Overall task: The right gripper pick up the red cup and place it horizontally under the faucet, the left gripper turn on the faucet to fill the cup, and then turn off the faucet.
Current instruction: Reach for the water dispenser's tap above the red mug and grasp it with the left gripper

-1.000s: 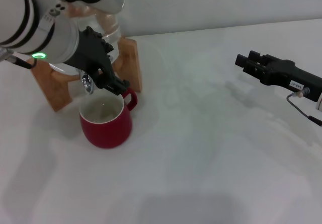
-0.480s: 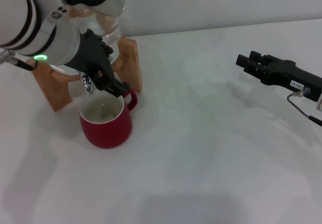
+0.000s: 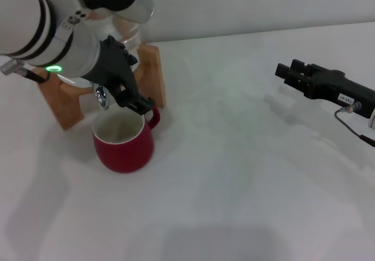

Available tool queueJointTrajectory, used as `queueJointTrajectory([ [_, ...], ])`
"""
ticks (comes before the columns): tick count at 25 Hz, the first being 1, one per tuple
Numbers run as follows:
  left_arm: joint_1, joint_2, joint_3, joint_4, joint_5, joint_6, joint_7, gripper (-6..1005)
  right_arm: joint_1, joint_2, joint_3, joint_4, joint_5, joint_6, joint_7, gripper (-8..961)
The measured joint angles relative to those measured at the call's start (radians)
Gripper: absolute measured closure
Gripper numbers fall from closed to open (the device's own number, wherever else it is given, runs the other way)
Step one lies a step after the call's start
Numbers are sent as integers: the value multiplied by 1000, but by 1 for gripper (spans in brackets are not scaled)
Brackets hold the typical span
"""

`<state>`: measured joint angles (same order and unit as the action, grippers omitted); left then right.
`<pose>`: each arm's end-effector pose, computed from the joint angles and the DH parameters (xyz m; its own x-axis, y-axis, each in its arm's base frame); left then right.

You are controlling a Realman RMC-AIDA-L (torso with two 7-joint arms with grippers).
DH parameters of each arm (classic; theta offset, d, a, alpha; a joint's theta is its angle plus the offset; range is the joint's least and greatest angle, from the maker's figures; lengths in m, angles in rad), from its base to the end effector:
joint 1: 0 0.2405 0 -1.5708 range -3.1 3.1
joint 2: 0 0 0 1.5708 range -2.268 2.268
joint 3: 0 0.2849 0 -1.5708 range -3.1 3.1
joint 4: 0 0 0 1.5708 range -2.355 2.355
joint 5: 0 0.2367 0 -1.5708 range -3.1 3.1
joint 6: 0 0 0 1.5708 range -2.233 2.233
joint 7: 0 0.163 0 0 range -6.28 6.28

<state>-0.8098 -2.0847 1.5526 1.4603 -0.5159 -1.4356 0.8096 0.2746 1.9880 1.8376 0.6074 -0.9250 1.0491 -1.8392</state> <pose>-0.0706 0.4265 -0.0478 0.9442 0.0789 -0.3199 -0.0634 -0.9092 -0.4115 0.3473 0.3806 0.0000 0.4702 -0.3051 -0.8282 -0.8205 -0.4968 -0.2828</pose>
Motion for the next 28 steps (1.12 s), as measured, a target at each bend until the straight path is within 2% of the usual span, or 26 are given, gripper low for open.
queueJointTrajectory([
  [28,4,-1,27,62,-2,-62,-28,123,0,-8,0,0,6,2,8,438],
])
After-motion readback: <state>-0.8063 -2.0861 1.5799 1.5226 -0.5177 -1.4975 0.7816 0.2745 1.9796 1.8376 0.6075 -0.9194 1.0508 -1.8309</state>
